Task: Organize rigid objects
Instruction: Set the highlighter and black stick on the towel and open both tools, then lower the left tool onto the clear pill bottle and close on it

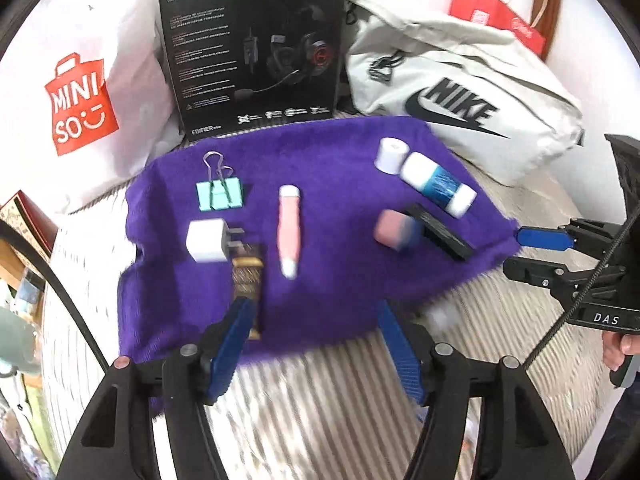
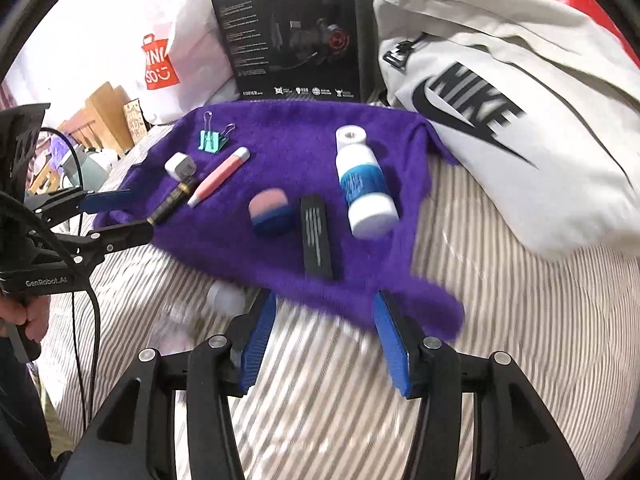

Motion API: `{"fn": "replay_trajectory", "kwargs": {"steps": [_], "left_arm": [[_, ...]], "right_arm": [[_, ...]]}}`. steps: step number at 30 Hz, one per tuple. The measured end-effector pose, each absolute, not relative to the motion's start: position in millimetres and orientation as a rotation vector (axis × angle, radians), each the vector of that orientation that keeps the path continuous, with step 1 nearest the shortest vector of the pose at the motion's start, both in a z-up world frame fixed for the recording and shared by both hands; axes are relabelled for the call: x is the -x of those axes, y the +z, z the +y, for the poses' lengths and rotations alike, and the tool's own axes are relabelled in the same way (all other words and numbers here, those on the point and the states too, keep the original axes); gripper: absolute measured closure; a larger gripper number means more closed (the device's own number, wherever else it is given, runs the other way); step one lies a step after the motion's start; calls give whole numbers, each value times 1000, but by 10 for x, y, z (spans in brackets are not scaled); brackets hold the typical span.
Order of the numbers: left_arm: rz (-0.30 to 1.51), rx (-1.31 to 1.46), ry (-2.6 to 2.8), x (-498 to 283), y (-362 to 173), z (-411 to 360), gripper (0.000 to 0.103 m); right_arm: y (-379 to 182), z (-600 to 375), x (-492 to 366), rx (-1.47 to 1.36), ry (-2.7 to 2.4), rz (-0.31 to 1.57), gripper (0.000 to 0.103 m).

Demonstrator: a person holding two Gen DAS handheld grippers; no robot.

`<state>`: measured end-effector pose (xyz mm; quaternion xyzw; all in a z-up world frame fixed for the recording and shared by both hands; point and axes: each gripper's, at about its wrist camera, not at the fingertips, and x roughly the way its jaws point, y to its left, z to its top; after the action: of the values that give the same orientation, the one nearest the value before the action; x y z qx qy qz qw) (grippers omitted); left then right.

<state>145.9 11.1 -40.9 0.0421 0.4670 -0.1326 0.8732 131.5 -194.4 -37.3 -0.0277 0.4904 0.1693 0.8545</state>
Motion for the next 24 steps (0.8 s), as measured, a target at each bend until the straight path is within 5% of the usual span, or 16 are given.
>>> {"fn": "replay_trajectory", "kwargs": {"steps": [11, 24], "left_arm": [[1029, -40, -388, -969, -630, -366, 32], [1078, -176, -331, -804, -935, -367, 30]], "right_arm": [[-471, -2285, -577, -49, 294, 1037, 41], [-732, -2482, -272, -146, 268, 1084, 40]]}}
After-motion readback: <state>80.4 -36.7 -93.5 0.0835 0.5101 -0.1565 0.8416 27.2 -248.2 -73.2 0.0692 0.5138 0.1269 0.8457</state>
